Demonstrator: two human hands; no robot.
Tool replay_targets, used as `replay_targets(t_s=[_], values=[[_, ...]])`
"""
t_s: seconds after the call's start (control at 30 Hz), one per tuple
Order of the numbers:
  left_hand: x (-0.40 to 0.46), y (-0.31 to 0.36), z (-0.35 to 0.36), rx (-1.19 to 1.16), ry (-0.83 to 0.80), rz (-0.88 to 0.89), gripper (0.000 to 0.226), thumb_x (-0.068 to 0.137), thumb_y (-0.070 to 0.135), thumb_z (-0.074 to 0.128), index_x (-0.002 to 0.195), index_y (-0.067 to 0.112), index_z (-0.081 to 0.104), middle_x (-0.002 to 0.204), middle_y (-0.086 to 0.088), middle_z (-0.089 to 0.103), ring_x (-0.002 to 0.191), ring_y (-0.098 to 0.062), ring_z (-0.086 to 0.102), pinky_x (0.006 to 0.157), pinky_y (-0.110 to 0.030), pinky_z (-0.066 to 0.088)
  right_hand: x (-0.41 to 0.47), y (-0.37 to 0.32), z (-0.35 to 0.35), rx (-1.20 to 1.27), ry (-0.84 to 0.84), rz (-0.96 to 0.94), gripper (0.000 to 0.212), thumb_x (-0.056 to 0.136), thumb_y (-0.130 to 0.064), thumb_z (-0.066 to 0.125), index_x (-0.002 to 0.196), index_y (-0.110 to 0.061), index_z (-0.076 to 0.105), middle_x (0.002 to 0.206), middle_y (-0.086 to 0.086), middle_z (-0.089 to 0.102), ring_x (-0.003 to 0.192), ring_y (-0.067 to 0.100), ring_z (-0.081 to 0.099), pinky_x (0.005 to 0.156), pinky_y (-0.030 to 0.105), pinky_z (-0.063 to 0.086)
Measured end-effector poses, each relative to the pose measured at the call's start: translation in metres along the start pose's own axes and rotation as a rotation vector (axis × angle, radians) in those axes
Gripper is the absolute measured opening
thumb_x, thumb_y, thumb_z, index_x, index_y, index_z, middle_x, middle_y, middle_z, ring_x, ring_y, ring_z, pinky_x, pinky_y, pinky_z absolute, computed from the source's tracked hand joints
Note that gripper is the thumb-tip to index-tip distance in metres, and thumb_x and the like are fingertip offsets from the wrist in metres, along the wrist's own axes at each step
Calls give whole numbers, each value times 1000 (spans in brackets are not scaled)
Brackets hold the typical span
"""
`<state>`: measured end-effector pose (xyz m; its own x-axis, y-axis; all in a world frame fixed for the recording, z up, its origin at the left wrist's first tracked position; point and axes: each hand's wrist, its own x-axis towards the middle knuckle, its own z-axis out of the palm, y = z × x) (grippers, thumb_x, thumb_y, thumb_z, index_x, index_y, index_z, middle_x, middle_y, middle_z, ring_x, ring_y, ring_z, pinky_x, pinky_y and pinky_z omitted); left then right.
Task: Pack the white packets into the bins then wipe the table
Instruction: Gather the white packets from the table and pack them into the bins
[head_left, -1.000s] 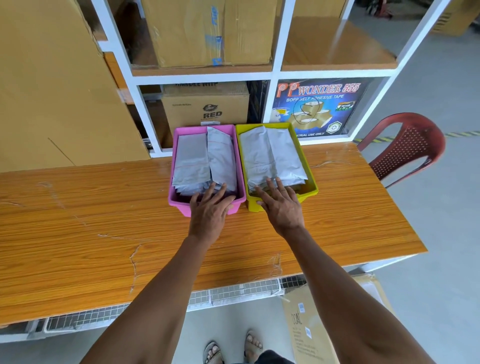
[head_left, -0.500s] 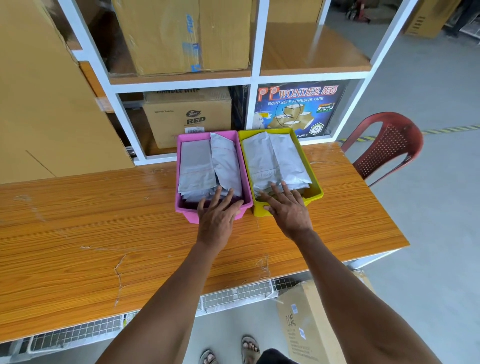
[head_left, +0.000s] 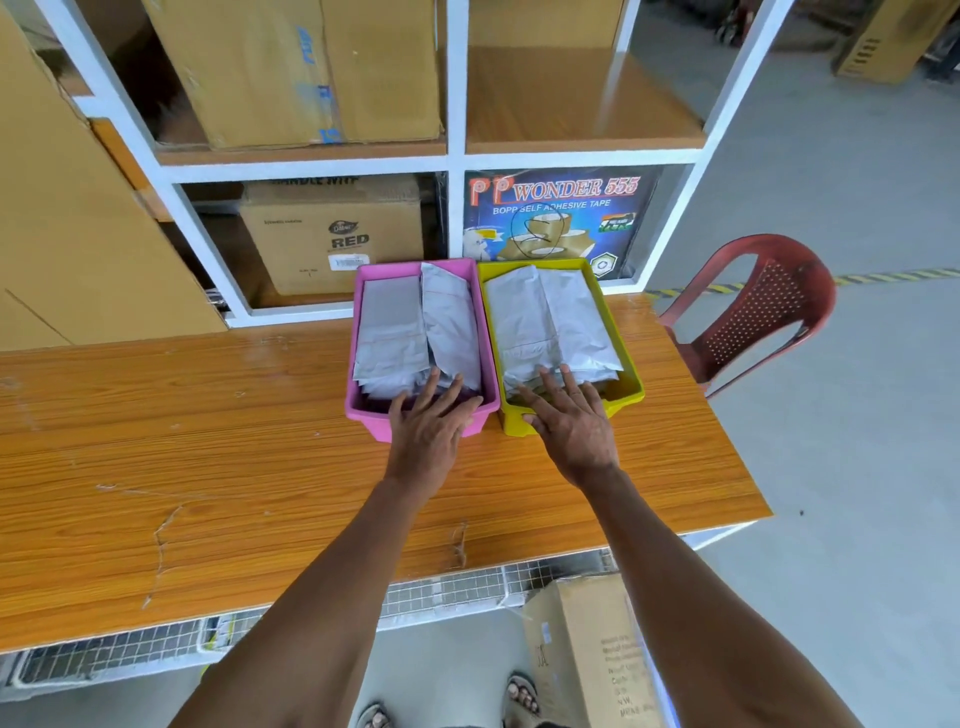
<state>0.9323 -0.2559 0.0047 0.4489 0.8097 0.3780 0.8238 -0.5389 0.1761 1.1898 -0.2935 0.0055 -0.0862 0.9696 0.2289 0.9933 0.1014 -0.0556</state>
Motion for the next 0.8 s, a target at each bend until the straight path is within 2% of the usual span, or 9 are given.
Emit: replay_targets(t_s=[0.13, 0.33, 0.8], values=[[12, 25, 11, -8, 13, 0, 44, 102, 21, 64, 144, 36, 62, 163, 6, 46, 160, -26, 25, 111, -62, 27, -4, 31, -2, -10, 12, -14, 51, 108, -52, 39, 158, -39, 43, 171, 3, 31, 161, 29, 16, 125, 55, 27], [23, 58, 27, 1, 28, -13, 41, 104, 23, 61, 142, 39, 64, 164, 10, 45, 161, -21, 22, 115, -59, 22, -11, 69, -4, 15, 50, -22, 49, 108, -49, 46, 156, -38, 47, 169, 2, 36, 160, 28, 20, 127, 53, 24], [45, 110, 46, 9, 19, -27, 44, 103, 21, 63, 144, 37, 62, 164, 7, 45, 162, -22, 21, 116, -57, 18, -18, 127, -11, -3, 49, -21, 51, 109, -52, 41, 158, -40, 44, 170, 3, 34, 161, 27, 17, 127, 53, 23]])
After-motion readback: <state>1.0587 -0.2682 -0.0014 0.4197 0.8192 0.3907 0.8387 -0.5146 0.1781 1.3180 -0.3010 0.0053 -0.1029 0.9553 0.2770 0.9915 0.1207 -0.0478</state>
